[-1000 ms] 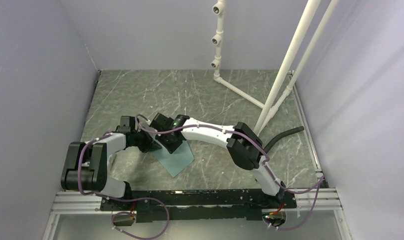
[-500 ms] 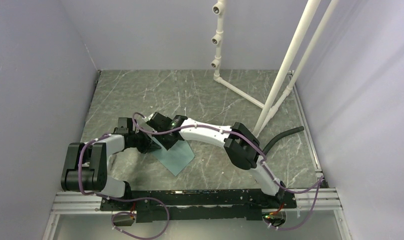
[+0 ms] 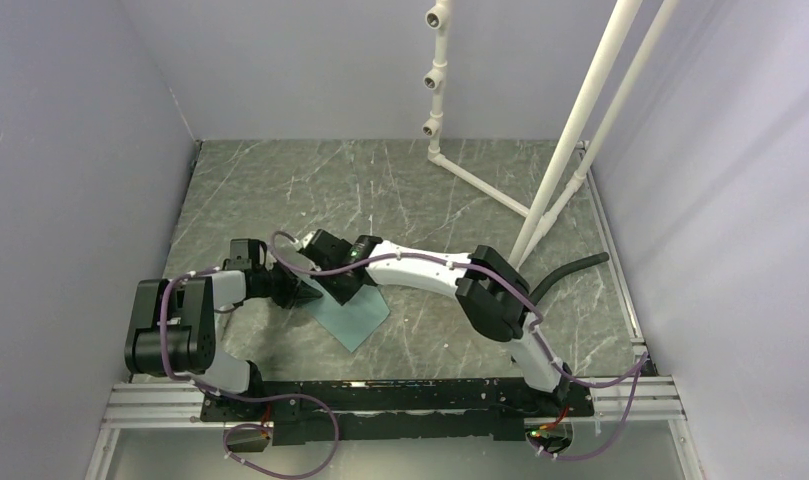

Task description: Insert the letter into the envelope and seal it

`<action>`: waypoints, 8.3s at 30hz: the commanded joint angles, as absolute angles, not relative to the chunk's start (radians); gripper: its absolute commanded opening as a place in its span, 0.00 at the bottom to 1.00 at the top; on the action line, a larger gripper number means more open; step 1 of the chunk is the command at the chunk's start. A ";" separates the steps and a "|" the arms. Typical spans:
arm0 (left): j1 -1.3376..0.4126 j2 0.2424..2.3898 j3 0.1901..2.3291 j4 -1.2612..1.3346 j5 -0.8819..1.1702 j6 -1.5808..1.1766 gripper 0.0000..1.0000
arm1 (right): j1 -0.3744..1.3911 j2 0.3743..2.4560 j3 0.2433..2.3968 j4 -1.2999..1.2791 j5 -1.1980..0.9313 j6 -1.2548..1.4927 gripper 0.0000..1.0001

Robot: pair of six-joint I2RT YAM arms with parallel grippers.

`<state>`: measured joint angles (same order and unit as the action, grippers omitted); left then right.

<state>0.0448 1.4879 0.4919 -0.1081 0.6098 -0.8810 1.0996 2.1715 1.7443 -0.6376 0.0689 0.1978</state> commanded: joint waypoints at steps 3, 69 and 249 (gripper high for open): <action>0.056 1.565 0.445 -0.119 0.517 -0.900 0.02 | 1.115 2.081 1.617 -0.778 0.005 0.202 0.00; 0.060 1.018 0.724 -0.257 1.210 -0.985 0.34 | 0.897 1.633 1.449 -0.214 -0.655 -0.082 0.00; 0.046 1.640 0.660 -0.405 0.435 -0.757 0.02 | 1.079 2.322 1.950 -0.927 -0.022 0.253 0.00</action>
<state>0.0566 1.5997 0.6849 -0.4191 0.5713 -0.7574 1.0748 2.3356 1.9995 -0.8078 0.0418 0.2745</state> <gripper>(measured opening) 0.029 0.275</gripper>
